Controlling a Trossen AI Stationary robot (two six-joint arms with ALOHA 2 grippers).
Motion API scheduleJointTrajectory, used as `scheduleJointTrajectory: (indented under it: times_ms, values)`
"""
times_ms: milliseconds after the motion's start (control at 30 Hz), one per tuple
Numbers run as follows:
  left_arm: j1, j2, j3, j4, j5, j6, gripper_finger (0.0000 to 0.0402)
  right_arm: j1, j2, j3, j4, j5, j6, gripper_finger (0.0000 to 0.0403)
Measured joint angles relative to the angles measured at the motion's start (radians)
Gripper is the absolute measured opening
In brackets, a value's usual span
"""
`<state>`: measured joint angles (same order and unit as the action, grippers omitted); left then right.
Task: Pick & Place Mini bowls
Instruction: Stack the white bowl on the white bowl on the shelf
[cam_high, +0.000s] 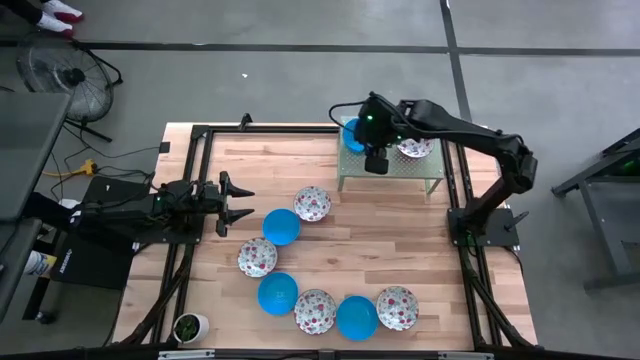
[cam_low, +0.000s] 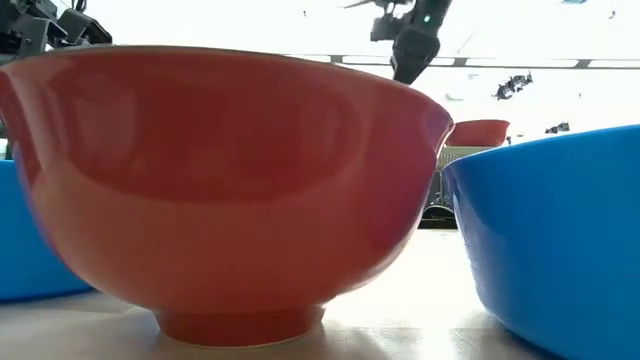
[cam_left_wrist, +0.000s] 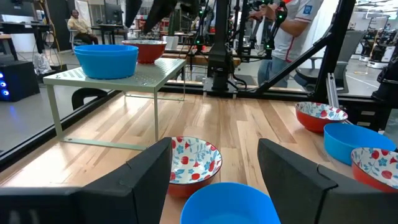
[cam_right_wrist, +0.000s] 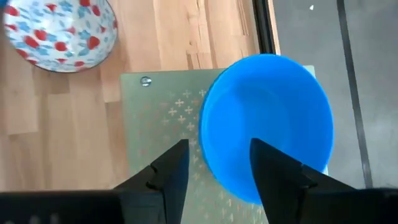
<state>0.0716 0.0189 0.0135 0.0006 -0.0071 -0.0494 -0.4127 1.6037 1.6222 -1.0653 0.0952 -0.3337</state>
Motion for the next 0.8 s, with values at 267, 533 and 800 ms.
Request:
scheduleJointTrajectory:
  times_ms: [267, 533, 800]
  values:
    - [0.0, 0.0, 0.0, 0.0, 0.0, 0.0, 0.0232, 0.072, -0.068, 0.0, -0.095, -0.089, 0.072, 0.0154]
    - [0.0, 0.0, 0.0, 0.0, 0.0, 0.0, 0.0232, 0.162, -0.084, 0.0, -0.223, -0.164, 0.083, 0.0154]
    - [0.0, 0.0, 0.0, 0.0, 0.0, 0.0, 0.0232, 0.281, -0.084, 0.0, -0.356, -0.204, 0.138, 0.0154]
